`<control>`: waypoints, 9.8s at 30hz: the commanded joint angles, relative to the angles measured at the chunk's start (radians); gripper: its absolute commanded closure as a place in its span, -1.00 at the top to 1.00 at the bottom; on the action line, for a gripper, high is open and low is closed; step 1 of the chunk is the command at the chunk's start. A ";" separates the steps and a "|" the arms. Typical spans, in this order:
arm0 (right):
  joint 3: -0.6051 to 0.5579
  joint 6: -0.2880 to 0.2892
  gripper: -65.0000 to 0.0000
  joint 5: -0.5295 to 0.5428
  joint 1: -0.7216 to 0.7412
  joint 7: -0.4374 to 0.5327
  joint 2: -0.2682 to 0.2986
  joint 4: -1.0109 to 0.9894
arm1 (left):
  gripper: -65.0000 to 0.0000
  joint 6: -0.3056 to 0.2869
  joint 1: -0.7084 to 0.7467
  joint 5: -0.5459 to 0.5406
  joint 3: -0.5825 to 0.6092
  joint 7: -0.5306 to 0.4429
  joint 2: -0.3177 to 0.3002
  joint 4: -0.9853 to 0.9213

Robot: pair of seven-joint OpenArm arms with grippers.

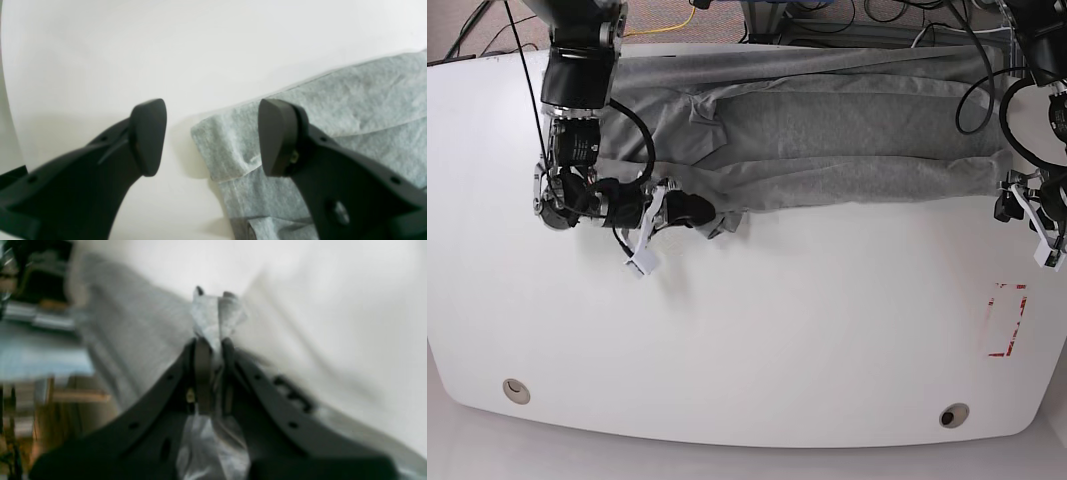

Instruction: Layout the t-shirt on the table in an organized manner, then fold the t-shirt properly

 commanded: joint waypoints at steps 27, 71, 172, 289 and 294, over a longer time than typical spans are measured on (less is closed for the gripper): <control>-0.330 0.004 0.95 0.461 -0.289 0.001 0.305 0.170 | 0.24 -0.002 -0.015 -0.009 0.071 -0.016 -0.020 0.012; -0.227 0.004 1.00 0.324 -0.238 -0.003 0.237 0.313 | 0.24 -0.121 0.094 -0.010 0.102 -0.013 -0.023 0.210; -0.298 -0.019 1.00 -0.291 -0.373 0.182 0.111 0.646 | 0.24 -0.121 0.014 0.175 0.102 -0.017 0.097 0.211; -0.038 -0.029 0.15 0.008 -0.725 0.179 0.358 0.657 | 0.24 -0.121 0.015 0.180 0.102 -0.017 0.092 0.208; 0.054 -0.027 0.54 0.010 -0.777 0.180 0.323 0.660 | 0.24 -0.121 0.015 0.175 0.102 -0.016 0.088 0.214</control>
